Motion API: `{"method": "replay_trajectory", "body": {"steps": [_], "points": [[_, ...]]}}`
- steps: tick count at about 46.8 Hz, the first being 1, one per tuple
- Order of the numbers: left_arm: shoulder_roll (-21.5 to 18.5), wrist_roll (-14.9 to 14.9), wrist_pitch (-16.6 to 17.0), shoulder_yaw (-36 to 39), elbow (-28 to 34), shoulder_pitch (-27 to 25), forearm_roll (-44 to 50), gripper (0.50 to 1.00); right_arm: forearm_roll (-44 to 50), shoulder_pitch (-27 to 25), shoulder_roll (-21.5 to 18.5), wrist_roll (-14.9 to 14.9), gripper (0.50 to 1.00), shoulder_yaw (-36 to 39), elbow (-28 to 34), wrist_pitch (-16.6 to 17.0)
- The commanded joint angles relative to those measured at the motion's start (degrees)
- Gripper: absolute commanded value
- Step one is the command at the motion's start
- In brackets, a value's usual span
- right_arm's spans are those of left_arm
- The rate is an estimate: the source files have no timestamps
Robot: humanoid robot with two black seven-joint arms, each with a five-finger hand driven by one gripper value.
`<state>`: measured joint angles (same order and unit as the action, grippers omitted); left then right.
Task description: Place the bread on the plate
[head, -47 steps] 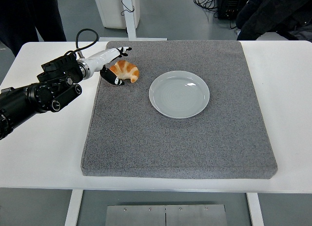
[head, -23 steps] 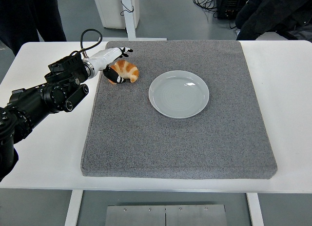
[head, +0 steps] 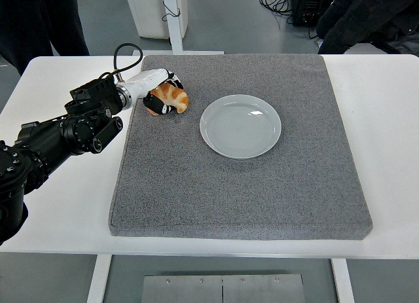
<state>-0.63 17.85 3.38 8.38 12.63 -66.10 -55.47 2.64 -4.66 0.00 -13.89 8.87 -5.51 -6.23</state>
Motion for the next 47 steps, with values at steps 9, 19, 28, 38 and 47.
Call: {"method": "replay_trajectory", "body": {"steps": [9, 19, 28, 38, 47], "points": [[-0.25, 1.66, -0.48, 0.58, 0.02, 0.00, 0.27, 0.500, 0.00, 0.00, 0.00, 0.00, 1.000, 0.00, -0.03, -0.01], [-0.51, 2.45, -0.48, 0.50, 0.02, -0.70, 0.36, 0.500, 0.00, 0.00, 0.00, 0.00, 1.000, 0.00, -0.03, -0.01], [-0.69, 2.63, -0.74, 0.58, 0.11, -4.47, 0.36, 0.500, 0.00, 0.00, 0.00, 0.00, 1.000, 0.00, 0.06, -0.01], [-1.30, 2.72, -3.73, 0.58, 0.11, -9.83, 0.36, 0.500, 0.00, 0.00, 0.00, 0.00, 1.000, 0.00, -0.03, -0.01], [-2.09, 2.72, -5.75, 0.58, 0.11, -13.70, 0.45, 0.500, 0.00, 0.00, 0.00, 0.00, 1.000, 0.00, -0.03, -0.01]]}}
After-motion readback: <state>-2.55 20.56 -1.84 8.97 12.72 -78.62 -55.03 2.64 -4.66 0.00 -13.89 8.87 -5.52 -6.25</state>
